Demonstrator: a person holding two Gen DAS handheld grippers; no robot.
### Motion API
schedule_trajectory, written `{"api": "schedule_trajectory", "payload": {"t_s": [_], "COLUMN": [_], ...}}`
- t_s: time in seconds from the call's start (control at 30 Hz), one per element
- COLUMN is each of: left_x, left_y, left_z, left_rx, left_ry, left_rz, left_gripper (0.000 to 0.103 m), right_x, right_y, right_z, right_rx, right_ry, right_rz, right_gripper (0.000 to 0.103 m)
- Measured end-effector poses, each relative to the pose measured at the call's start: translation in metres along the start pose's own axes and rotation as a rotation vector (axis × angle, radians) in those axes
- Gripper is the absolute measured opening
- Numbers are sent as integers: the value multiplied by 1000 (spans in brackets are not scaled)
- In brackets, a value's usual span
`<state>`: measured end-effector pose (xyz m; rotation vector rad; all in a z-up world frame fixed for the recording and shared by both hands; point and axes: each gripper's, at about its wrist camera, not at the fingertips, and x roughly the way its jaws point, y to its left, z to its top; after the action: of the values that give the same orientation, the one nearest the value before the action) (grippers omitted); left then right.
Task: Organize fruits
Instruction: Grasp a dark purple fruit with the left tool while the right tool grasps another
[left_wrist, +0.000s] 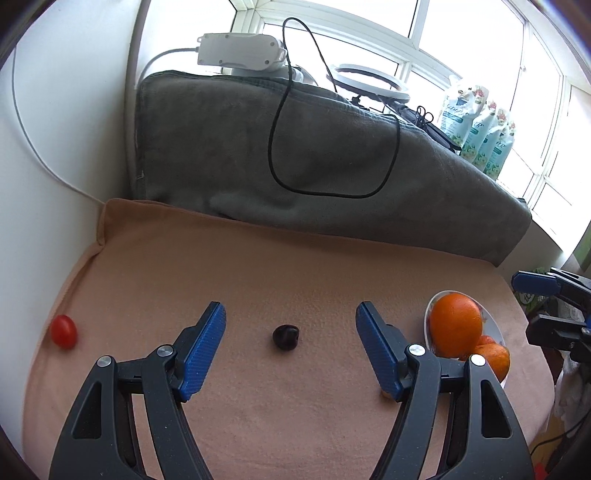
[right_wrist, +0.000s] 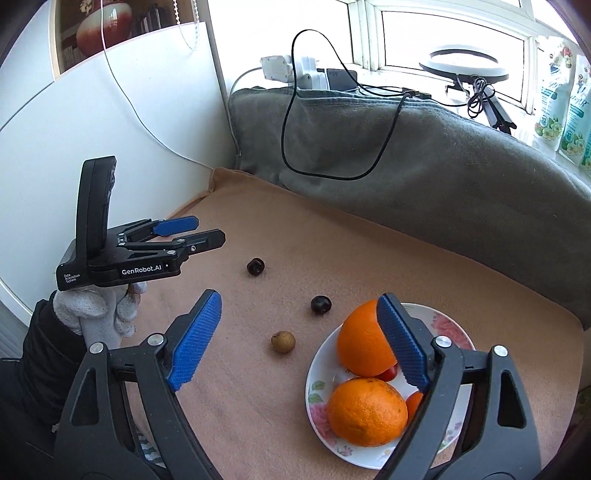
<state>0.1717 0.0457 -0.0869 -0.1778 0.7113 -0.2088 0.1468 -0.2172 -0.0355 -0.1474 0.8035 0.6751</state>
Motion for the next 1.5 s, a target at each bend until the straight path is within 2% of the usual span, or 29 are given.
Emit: {"api": "schedule_trajectory", "payload": {"t_s": [0.1,0.17,0.23,0.43,0.57,0.87,1.33,1.5], "left_x": [6,12,16,30,39,58,78,82], "left_y": [5,8,10,9,7,4,3,0], "left_z": [-4,-6,-9,-14,-17,-22,-21,-23], "left_rx": [-13,-15,-17,-1,14,44,53,57], "left_ry": [22,36,48,89,112,154,187,196], "left_rz": [-13,-20,-26,-44,-45,-38,-27,-21], "left_gripper": [64,57,53,44,41,37,35,31], "right_x": [22,40,57,99,122,149,165,171], "right_y": [-2,-6,-10,-9,-4,4,1,6], "right_z": [11,18,23,30,28,18,10,9], "right_rx": [-8,4,20,-30,-97,-214,-259,-269], "right_ry": [76,137,194,312,384,480,531,536], "right_rz": [30,48,66,45,6,-34,-75,-92], "right_gripper": [68,53,47,47,38,37,34,32]}}
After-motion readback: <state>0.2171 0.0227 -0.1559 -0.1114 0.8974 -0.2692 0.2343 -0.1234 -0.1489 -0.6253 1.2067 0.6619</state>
